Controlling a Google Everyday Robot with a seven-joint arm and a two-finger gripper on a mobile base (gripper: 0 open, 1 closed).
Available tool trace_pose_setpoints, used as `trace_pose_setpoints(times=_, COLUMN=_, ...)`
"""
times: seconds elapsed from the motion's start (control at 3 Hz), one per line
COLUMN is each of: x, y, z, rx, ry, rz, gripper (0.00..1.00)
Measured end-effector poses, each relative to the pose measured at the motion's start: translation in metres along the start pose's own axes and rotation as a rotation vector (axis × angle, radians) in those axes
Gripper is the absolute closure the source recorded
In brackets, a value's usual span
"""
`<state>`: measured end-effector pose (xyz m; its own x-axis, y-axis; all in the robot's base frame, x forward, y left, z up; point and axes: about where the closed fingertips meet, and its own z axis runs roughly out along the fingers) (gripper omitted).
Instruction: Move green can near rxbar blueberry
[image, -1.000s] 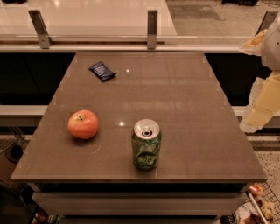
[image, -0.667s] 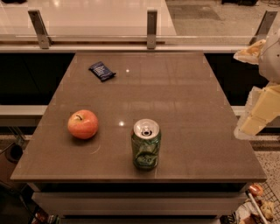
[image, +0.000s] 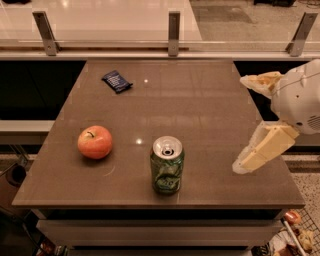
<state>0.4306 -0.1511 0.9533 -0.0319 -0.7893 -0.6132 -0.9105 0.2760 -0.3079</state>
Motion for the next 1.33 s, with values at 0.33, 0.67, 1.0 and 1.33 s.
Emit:
trace_pose_setpoints(times=0.33, x=-0.018, y=0.012, z=0.02, rx=-0.025, ry=-0.134, rz=0.004, gripper=0.0)
trace_pose_setpoints(times=0.67, x=-0.033, y=0.029, z=0.033, rx=-0.064, ry=-0.224, rz=-0.002, gripper=0.0)
trace_pose_setpoints(times=1.0, x=-0.053, y=0.049, z=0.047, rx=-0.125, ry=-0.29, rz=-0.031, gripper=0.0)
trace_pose_setpoints(times=1.33, x=-0.069, y=0.062, z=0.064, rx=-0.183, ry=-0.355, rz=-0.057, gripper=0.0)
